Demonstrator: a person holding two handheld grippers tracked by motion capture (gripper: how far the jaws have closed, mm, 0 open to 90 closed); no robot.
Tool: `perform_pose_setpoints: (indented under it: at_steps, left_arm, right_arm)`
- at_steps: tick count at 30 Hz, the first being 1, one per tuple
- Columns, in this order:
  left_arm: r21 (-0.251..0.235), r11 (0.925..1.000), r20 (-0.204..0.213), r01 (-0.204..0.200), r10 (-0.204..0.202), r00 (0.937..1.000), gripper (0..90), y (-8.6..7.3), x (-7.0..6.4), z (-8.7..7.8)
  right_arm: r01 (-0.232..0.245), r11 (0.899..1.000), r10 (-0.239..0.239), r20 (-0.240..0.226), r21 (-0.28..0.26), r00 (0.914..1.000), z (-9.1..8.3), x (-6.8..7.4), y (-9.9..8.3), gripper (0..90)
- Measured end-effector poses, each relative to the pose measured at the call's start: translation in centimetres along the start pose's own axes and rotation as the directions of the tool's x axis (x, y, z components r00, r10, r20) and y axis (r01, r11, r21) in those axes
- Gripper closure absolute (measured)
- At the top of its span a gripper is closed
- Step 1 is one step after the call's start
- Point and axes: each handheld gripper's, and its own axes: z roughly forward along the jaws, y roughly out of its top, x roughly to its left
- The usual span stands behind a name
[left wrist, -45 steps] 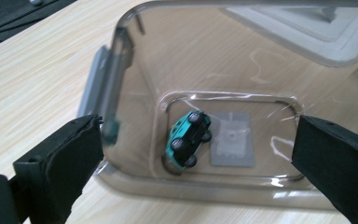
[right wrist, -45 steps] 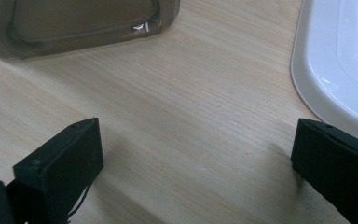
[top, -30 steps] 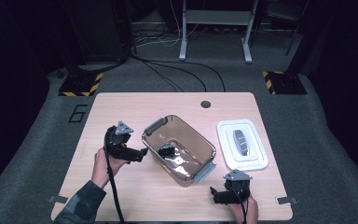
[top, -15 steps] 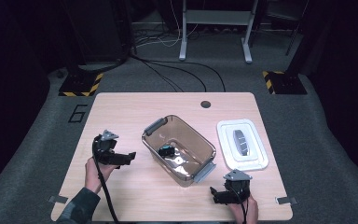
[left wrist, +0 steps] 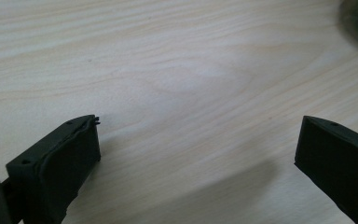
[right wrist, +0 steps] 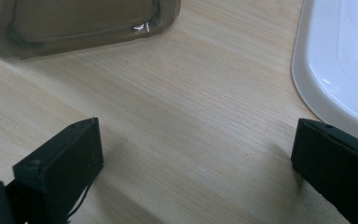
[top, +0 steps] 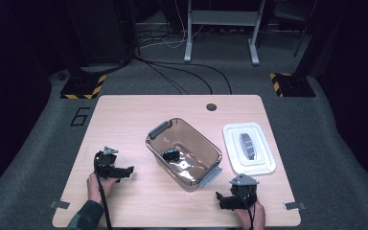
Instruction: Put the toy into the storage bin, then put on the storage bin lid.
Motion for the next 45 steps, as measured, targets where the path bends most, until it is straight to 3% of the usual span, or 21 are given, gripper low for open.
perform_pose_setpoints:
  at_steps: [6,11,15,20,28,37,39,45]
  left_arm:
    - [-0.058,0.9978,-0.053,-0.033,0.030,0.9982,0.0,-0.7,0.1,0.3]
    - [-0.108,0.9933,-0.061,-0.039,0.033,0.9976,0.0,-1.3,0.0,0.4]
    - [-0.107,0.9931,-0.055,-0.048,0.042,0.9976,0.0,-1.4,0.1,0.4]
    - [-0.108,0.9929,-0.052,-0.050,0.045,0.9976,0.0,-1.4,0.2,0.3]
    - [-0.103,0.9929,-0.043,-0.060,0.055,0.9975,0.0,-1.3,-0.1,0.4]
    - [-0.104,0.9930,-0.045,-0.056,0.052,0.9977,0.0,-1.2,-0.2,0.5]
    - [-0.105,0.9929,-0.044,-0.056,0.051,0.9977,0.0,-1.2,-0.2,0.5]
    - [-0.105,0.9929,-0.044,-0.056,0.052,0.9977,0.0,-1.2,-0.2,0.5]
  right_arm:
    - [0.001,1.000,-0.001,-0.001,0.001,1.0000,0.0,0.0,0.0,1.4]
    - [0.000,1.000,0.000,-0.001,0.001,1.0000,0.0,0.0,0.0,0.7]
    - [0.026,0.999,-0.025,0.019,-0.026,0.9995,-0.4,0.3,0.0,0.0]
    - [0.023,1.000,-0.023,0.018,0.000,0.9996,-0.8,0.2,0.3,0.0]
    - [0.002,1.000,-0.002,0.032,-0.009,0.9995,-0.8,-1.8,1.8,5.0]
    - [-0.033,0.999,0.035,0.065,-0.026,0.9973,-0.6,-4.5,3.1,2.3]
    - [-0.072,0.997,0.074,0.080,-0.026,0.9940,-0.4,-6.1,3.9,0.0]
    - [-0.081,0.997,0.082,0.132,-0.013,0.9879,0.0,-8.3,5.5,0.0]
